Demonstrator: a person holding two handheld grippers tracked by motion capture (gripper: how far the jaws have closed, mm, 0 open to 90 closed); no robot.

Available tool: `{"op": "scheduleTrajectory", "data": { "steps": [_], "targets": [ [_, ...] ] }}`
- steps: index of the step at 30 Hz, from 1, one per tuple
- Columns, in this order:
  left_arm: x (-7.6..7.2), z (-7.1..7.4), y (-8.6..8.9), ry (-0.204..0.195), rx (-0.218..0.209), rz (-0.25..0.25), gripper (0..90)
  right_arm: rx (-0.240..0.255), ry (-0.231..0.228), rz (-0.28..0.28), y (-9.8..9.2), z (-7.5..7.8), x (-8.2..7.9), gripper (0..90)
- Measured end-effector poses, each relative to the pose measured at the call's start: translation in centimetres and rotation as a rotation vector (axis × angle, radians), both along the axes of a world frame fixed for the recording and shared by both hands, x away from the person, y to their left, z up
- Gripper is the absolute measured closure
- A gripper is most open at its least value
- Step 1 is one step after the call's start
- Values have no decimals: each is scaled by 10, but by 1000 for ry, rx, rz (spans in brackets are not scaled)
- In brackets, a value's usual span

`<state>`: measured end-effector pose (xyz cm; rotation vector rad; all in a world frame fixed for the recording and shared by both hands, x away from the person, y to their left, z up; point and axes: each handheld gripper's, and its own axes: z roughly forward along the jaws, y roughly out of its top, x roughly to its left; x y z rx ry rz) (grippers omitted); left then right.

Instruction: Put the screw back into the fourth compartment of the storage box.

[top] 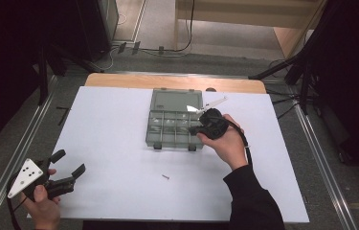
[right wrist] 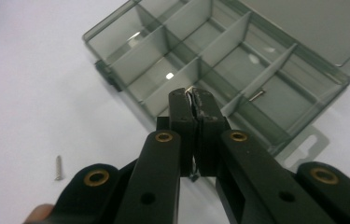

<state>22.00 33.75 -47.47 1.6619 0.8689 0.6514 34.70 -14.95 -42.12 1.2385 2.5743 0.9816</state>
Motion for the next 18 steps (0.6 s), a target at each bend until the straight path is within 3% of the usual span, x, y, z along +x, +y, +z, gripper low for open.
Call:
{"op": "scheduleTrajectory", "data": {
  "steps": [7,18],
  "targets": [
    [0,0,1,-2,-10,7,127,-24,15,-63,-7,-6,25,895],
    [0,1,1,-2,-5,6,127,-75,36,-117,-5,-16,51,895]
  ]
}}
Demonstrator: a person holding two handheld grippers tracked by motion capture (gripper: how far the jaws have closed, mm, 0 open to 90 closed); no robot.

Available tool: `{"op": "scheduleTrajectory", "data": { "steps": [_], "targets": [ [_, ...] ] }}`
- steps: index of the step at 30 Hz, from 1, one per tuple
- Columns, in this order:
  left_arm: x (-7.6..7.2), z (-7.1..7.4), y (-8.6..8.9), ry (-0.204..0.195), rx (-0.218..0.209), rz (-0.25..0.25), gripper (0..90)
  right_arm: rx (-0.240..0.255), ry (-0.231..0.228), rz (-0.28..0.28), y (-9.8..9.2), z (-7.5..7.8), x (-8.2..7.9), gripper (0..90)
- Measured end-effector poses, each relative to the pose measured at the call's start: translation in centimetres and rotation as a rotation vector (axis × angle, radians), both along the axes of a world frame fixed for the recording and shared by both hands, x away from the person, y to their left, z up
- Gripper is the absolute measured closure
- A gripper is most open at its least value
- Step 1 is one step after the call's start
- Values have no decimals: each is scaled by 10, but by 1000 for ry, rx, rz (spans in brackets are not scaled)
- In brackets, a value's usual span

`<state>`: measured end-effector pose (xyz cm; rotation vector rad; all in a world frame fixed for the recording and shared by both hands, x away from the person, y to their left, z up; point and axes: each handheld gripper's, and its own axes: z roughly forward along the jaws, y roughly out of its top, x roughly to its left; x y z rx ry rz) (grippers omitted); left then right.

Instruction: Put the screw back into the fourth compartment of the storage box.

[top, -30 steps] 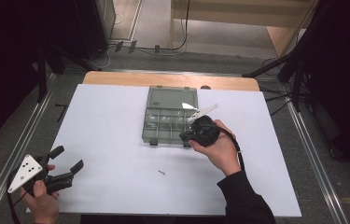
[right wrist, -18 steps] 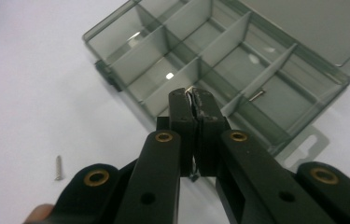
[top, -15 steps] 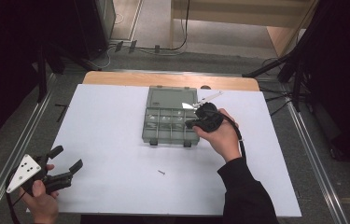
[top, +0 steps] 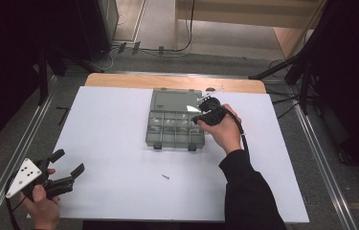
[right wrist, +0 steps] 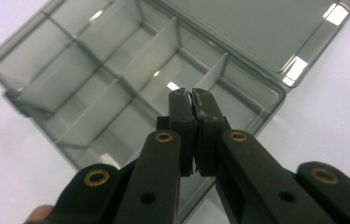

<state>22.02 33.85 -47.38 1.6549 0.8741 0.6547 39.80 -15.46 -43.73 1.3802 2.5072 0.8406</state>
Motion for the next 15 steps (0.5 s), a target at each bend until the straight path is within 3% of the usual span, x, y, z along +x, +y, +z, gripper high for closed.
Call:
{"op": "scheduleTrajectory", "data": {
  "steps": [11,15],
  "targets": [
    [0,0,3,-2,-7,-1,127,-73,41,-31,5,-23,17,894],
    [0,0,3,0,-9,2,127,-57,42,-53,5,-24,18,835]
  ]
}}
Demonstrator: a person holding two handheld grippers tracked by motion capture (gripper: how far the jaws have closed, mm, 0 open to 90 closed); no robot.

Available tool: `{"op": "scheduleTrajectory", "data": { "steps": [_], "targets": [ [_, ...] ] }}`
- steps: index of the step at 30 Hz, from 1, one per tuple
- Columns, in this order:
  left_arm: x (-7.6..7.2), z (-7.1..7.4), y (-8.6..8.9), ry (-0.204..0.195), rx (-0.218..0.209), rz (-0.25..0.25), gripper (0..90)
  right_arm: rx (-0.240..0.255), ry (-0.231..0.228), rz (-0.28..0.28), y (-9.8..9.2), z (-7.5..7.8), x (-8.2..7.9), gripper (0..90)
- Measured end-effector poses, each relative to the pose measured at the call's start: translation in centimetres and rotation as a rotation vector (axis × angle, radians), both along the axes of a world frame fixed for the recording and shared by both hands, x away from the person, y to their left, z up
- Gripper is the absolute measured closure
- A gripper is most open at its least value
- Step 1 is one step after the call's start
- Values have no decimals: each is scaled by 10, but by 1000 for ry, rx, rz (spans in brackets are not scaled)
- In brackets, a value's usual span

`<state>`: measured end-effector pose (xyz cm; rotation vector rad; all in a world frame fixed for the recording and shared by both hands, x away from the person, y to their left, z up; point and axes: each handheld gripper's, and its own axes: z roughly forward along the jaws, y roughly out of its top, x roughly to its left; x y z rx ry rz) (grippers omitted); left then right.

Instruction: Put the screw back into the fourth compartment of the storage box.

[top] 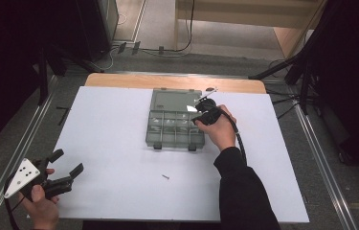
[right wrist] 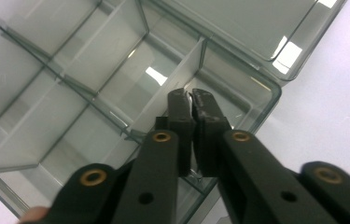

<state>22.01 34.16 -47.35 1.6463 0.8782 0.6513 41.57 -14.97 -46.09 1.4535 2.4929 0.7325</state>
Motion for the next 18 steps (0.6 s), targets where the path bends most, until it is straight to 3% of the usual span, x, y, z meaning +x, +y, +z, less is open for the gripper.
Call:
{"op": "scheduleTrajectory", "data": {
  "steps": [4,10,15,18],
  "targets": [
    [0,0,0,0,-2,0,127,24,-7,-8,-3,5,-3,760],
    [0,0,0,0,-1,1,127,91,-14,36,-3,20,-13,516],
    [0,0,-1,0,3,-3,127,95,-14,82,5,32,-28,314],
    [0,0,-2,0,4,-3,127,101,-21,89,9,37,-38,252]
  ]
}}
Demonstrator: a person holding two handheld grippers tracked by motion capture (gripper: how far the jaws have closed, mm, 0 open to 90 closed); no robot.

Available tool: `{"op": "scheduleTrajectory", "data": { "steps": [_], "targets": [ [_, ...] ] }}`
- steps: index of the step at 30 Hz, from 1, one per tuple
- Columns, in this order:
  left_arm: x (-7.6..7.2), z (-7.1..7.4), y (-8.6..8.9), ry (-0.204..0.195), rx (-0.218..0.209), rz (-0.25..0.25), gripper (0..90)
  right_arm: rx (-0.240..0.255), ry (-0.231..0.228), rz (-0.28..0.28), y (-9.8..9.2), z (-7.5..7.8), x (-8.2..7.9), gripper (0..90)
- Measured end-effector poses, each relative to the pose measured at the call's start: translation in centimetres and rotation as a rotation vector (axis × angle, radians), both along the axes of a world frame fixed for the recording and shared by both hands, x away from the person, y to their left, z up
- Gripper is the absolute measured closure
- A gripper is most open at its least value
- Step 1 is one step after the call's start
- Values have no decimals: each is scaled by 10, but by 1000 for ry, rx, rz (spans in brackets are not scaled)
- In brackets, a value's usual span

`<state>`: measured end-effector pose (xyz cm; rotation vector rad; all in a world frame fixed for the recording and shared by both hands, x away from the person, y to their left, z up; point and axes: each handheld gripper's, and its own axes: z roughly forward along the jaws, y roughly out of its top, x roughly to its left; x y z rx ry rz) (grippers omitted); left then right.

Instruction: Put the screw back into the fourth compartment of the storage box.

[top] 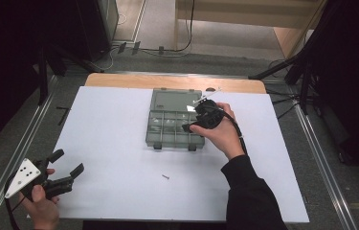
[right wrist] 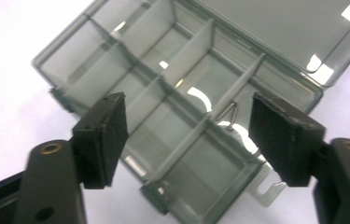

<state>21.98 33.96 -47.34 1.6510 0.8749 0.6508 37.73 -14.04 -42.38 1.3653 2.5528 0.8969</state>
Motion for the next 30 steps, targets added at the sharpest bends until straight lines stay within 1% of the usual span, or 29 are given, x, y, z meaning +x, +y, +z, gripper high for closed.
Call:
{"op": "scheduleTrajectory", "data": {
  "steps": [1,2,3,5,7,10,11,13,16,21,22,24,25,26,30],
  "targets": [
    [0,0,0,2,0,-1,127,1,7,-1,1,1,-2,246],
    [0,0,-1,1,0,0,127,6,4,10,2,2,-5,235],
    [0,0,-1,1,2,-3,127,20,7,5,3,2,-8,227],
    [1,0,-1,1,3,-2,127,27,8,20,4,2,-13,224],
    [1,-1,0,3,0,-1,127,15,12,28,7,2,-18,211],
    [1,-1,0,1,-4,-2,127,14,9,38,11,0,-26,208],
    [0,0,0,3,1,-2,127,11,7,38,12,0,-29,207],
    [0,0,-1,2,1,-4,127,11,-1,47,15,-1,-34,207],
    [0,0,-2,-1,1,-5,127,18,4,55,21,-2,-43,210],
    [1,0,-2,2,5,-8,127,20,-9,96,32,-4,-59,250],
    [1,0,-2,2,3,-8,127,23,-7,100,34,-5,-62,262],
    [1,-1,-2,3,5,-8,127,32,-4,127,39,-7,-68,288],
    [1,0,-2,2,5,-8,127,30,-4,133,41,-8,-70,303],
    [1,0,-2,3,3,-6,127,27,-2,151,44,-10,-73,313],
    [0,0,-2,2,2,-9,127,6,0,167,56,-17,-81,354]
  ]
}}
